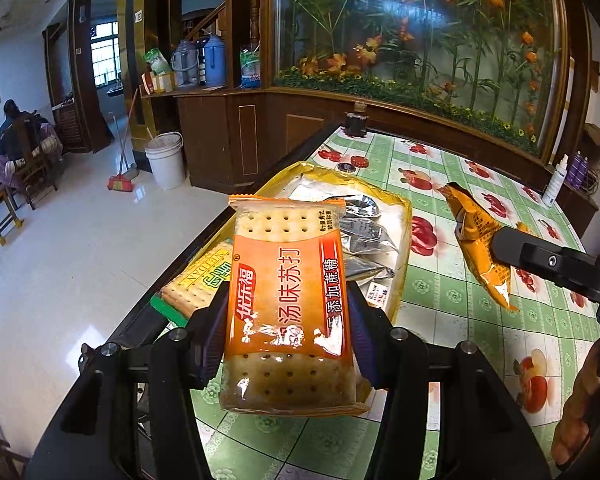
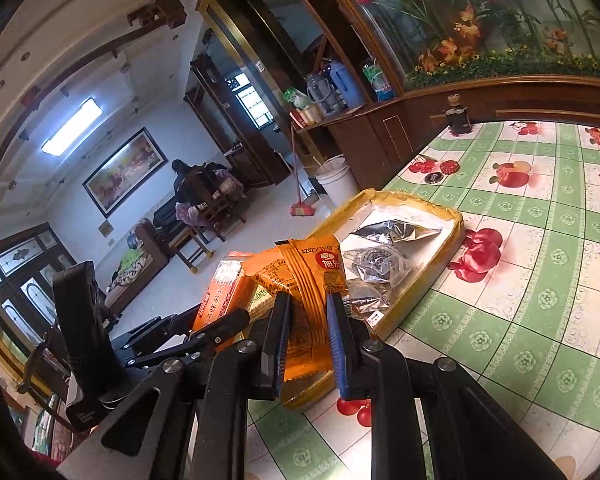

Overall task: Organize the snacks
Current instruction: 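Carry the cracker pack and the orange bag over the tray with both tools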

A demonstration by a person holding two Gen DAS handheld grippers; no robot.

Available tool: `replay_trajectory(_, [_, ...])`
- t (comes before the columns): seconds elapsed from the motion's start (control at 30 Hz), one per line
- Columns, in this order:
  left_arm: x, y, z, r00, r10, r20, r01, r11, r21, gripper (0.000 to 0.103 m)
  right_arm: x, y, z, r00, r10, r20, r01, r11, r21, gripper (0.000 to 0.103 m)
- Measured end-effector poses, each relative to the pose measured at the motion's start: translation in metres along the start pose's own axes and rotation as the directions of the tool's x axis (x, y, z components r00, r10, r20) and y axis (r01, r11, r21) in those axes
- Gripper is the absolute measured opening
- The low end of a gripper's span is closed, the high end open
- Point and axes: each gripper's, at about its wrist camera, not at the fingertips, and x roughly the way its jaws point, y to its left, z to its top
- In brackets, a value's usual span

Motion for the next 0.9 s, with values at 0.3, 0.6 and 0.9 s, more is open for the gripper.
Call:
replay_trajectory(0.3, [0.014, 0.015, -0.001, 1.0, 0.011, -0.029, -0.012, 1.0, -0.029, 0.052, 0.025, -0.012, 0.0, 0.999, -0.003, -0.035, 0.004, 0.999, 0.034, 0.018])
replay_trajectory(0.6, [0.024, 0.016, 0.0, 0.998, 0.026, -0.049, -0.028, 0.999, -0.03, 0.053, 0.052, -0.005, 0.002, 0.999, 0.011, -0.05, -0.01, 1.0, 0.023, 0.018])
replay_trajectory(0.9, [0.035, 0.014, 0.004, 0.998, 0.018, -0.061, -0.02, 1.0, -0.019, 0.053, 0.055, -0.022, 0.004, 0.999, -0.013, -0.032, 0.015, 0.999, 0.049, 0.018])
